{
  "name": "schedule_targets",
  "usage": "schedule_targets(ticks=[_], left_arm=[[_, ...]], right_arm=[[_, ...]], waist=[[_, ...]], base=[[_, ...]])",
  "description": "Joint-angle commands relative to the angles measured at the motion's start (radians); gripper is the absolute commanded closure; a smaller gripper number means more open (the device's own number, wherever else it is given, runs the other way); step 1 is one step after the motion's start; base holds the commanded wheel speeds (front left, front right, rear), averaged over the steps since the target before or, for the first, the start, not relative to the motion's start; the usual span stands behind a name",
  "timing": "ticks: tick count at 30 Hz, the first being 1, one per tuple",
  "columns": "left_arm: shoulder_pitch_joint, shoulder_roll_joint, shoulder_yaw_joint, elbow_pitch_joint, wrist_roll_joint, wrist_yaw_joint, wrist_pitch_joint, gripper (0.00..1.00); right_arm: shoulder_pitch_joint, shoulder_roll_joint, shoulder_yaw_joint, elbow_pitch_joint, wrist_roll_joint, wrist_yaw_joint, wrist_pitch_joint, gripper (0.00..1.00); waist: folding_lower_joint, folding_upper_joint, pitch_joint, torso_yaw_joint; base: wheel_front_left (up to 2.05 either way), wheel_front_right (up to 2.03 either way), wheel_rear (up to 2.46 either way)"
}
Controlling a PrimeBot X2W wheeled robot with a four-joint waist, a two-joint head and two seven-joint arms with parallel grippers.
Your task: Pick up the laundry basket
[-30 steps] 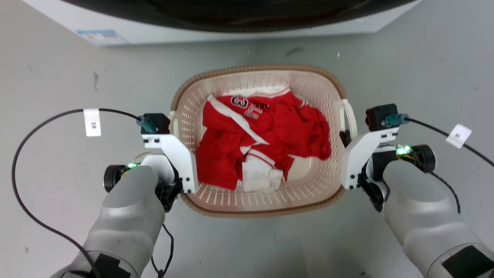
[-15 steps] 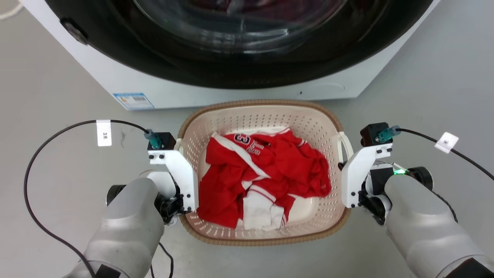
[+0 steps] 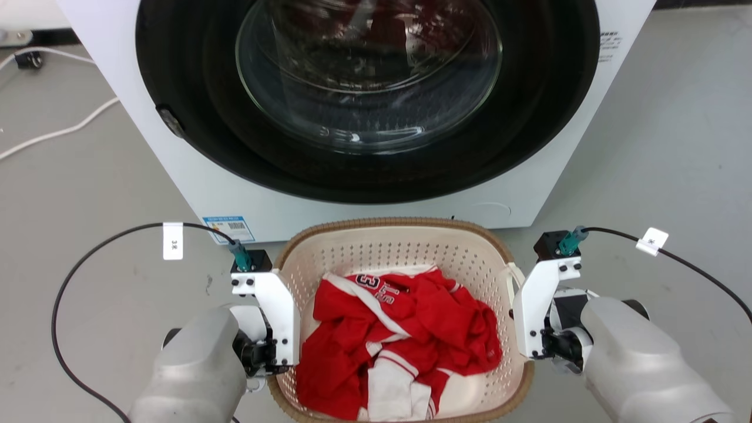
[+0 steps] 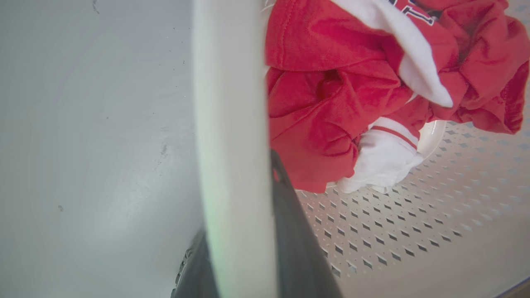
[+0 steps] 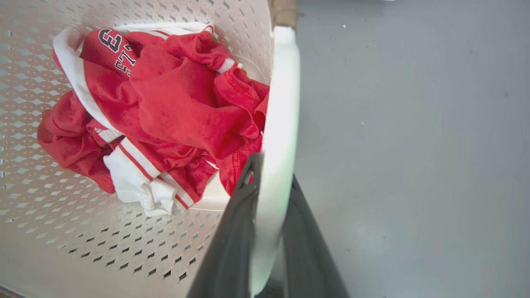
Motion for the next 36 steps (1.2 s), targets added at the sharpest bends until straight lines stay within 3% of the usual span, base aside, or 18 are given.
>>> schedule_targets(ticks=[1,11,36], left_arm=[[0.003,-0.036,-0.009,-0.03,-0.016,-0.015,0.002,1.0],[0.054,-0.04,-0.053,-0.034,-0.07,-0.015,0.048,1.0],[0.088,-0.056,-0.116,-0.022,-0.151,-0.018,0.047,1.0]], right_arm=[[0.021,0.04,0.015,-0.014,0.015,0.016,0.017,1.0],[0.06,0.049,0.051,0.007,0.065,0.016,0.089,1.0],[0.079,0.038,0.107,0.028,0.116,0.016,0.088,1.0]], waist=[[0.0002,-0.0001,-0.027,0.0],[0.0002,-0.0001,-0.084,-0.002],[0.0002,-0.0001,-0.121,0.007]], base=[[0.0,0.0,0.0],[0.0,0.0,0.0],[0.0,0.0,0.0]])
